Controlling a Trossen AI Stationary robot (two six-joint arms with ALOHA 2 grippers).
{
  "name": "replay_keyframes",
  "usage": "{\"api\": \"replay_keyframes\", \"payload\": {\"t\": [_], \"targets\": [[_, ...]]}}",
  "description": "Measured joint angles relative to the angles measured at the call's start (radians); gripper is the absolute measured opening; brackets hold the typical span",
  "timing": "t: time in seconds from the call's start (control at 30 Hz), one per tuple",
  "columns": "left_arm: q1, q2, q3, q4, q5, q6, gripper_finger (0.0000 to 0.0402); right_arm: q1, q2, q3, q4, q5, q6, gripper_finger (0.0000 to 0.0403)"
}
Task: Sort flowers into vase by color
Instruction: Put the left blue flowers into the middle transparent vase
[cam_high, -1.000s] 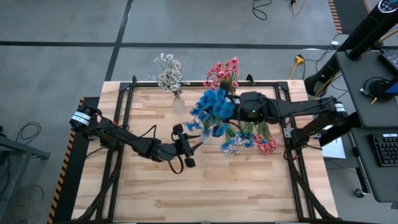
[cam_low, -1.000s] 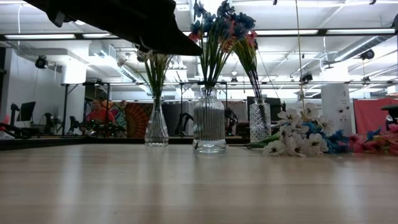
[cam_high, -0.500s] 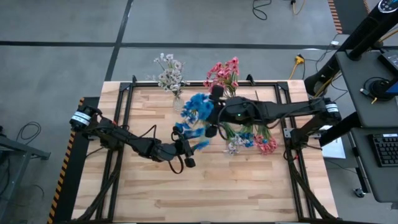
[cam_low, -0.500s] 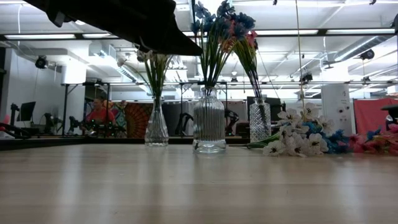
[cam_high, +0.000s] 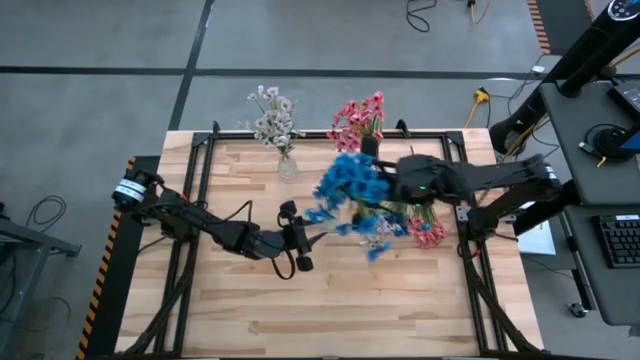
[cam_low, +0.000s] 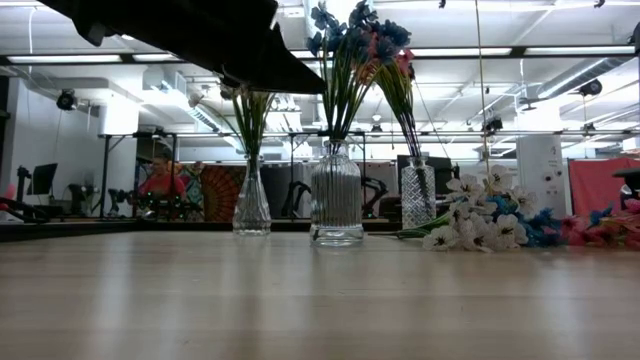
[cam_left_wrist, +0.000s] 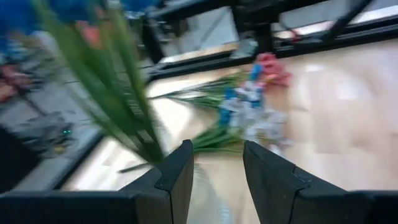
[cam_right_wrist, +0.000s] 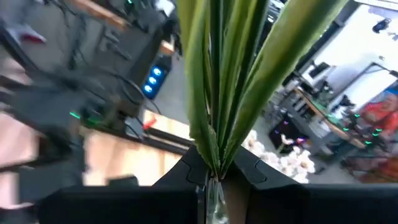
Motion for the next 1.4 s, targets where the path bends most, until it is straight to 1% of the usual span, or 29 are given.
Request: {"api": "replay_keyframes", "payload": {"t": [0.13, 0.2, 0.3, 0.37, 0.47, 0.57, 0.7, 0.8, 0.9, 1.07, 1.23, 1.4], "targets": [[0.045, 0.0, 0.0, -0.009, 0.151, -0.07, 0.0139, 0.051, -0.061, 0.012, -0.102, -0.012, 0.099, 0.0018], [0.071, 0.0, -0.007, -0.023, 0.18, -0.093, 0.0156, 0.066, -0.093, 0.012, -0.159, -0.049, 0.167, 0.0018], [0.085, 0.0, -0.023, -0.026, 0.18, -0.1, 0.0187, 0.078, -0.132, 0.012, -0.243, -0.141, 0.281, 0.0018], [0.086, 0.0, -0.033, -0.017, 0.157, -0.1, 0.0208, 0.082, -0.149, 0.008, -0.285, -0.189, 0.339, 0.0018], [0.086, 0.0, -0.046, -0.014, 0.099, -0.1, 0.0236, 0.09, -0.166, -0.011, -0.334, -0.209, 0.39, 0.0018], [0.097, 0.0, -0.074, 0.017, 0.083, -0.1, 0.0256, 0.095, -0.188, -0.061, -0.338, -0.21, 0.415, 0.0018], [0.112, 0.005, -0.116, 0.129, 0.083, -0.089, 0.0271, 0.096, -0.216, -0.169, -0.255, -0.21, 0.419, 0.0018], [0.116, 0.018, -0.145, 0.211, 0.083, -0.064, 0.0274, 0.096, -0.25, -0.273, -0.13, -0.208, 0.417, 0.0018], [0.121, 0.034, -0.153, 0.255, 0.083, -0.054, 0.0274, 0.096, -0.28, -0.378, -0.017, -0.197, 0.407, 0.0018], [0.129, 0.08, -0.133, 0.265, 0.09, -0.048, 0.0274, 0.096, -0.287, -0.532, 0.148, -0.079, 0.36, 0.0018], [0.141, 0.118, -0.111, 0.275, 0.046, -0.047, 0.0274, 0.095, -0.268, -0.612, 0.282, -0.045, 0.332, 0.0018], [0.166, 0.131, -0.097, 0.306, 0.047, -0.051, 0.0274, 0.095, -0.265, -0.655, 0.352, -0.045, 0.328, 0.0018]]}}
